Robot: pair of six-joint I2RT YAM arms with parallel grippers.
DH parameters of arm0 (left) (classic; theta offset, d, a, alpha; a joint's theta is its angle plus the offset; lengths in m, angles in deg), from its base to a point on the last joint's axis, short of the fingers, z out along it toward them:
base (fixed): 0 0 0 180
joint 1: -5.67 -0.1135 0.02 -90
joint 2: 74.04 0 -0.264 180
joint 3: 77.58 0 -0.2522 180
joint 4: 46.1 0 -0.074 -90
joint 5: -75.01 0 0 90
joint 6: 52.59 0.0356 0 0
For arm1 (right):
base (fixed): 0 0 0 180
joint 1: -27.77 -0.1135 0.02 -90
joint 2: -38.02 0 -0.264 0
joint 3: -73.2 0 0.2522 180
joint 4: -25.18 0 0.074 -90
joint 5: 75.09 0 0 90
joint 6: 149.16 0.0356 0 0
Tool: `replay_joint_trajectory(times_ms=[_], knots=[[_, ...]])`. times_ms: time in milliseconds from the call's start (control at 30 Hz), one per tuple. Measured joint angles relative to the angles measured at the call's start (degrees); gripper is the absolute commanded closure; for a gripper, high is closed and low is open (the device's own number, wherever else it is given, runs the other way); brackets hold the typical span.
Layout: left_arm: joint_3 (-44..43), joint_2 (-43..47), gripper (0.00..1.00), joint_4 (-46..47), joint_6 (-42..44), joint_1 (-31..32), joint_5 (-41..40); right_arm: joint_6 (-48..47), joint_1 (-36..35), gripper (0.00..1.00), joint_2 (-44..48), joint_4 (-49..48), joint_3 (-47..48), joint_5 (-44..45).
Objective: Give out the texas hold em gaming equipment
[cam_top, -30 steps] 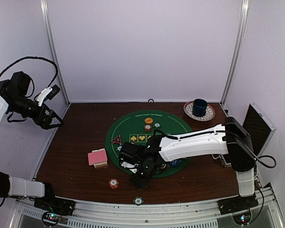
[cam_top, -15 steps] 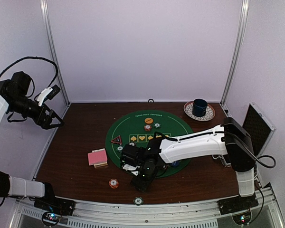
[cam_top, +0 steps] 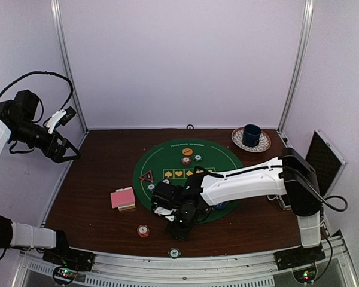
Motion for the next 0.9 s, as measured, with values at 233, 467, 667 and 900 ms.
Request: replay_joint_trajectory(times_ms=[233,467,667,900], knots=[[0.00,0.02,0.02,0.00,0.00,0.00,0.00,-0.07,-0.28,0.41,0.02,0.50,0.02,0.00],[0.00,0.20,0.03,0.00,0.00,0.00,-0.02,-0.11,-0.39,0.42,0.13,1.16,0.26,0.00],[0.00,0.22,0.03,-0.02,0.02,0.00,-0.02,-0.22,-0.44,0.48,0.46,1.31,0.48,0.00],[0.00,0.22,0.02,-0.02,0.00,0.00,-0.02,-0.13,-0.44,0.56,0.46,1.40,1.05,0.00]])
